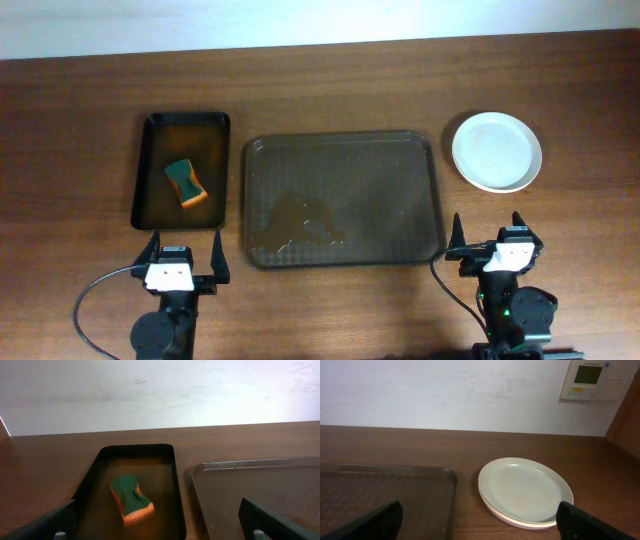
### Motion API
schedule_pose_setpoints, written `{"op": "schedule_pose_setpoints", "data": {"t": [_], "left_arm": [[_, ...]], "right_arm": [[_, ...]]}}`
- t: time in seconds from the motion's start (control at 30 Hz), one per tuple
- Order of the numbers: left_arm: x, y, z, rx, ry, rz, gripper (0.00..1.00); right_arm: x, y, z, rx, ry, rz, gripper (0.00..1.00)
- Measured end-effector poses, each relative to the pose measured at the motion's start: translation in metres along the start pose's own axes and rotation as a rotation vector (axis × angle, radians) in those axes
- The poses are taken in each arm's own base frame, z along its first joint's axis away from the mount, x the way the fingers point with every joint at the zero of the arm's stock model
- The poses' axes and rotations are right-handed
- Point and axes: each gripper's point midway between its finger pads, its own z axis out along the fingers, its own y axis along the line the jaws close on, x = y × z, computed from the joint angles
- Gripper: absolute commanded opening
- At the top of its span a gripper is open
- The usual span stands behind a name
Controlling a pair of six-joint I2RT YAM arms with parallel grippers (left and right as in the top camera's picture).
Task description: Clean dirty plates on tray and stack at the side
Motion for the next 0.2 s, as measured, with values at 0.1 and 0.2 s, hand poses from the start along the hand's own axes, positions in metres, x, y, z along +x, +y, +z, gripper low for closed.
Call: {"op": "schedule_pose_setpoints", "data": {"t": [0.1,0.2], "left_arm": [[0.0000,0.0004,0.0000,-0.002,0.000,0.000,1.00],[0.0000,0.0004,0.0000,-0.002,0.000,0.000,1.00]], "right_arm": [[0.0000,0.0000,0.0000,0.000,0.000,0.000,0.98],[0.0000,0.0000,0.0000,0.000,0.000,0.000,0.98]]}}
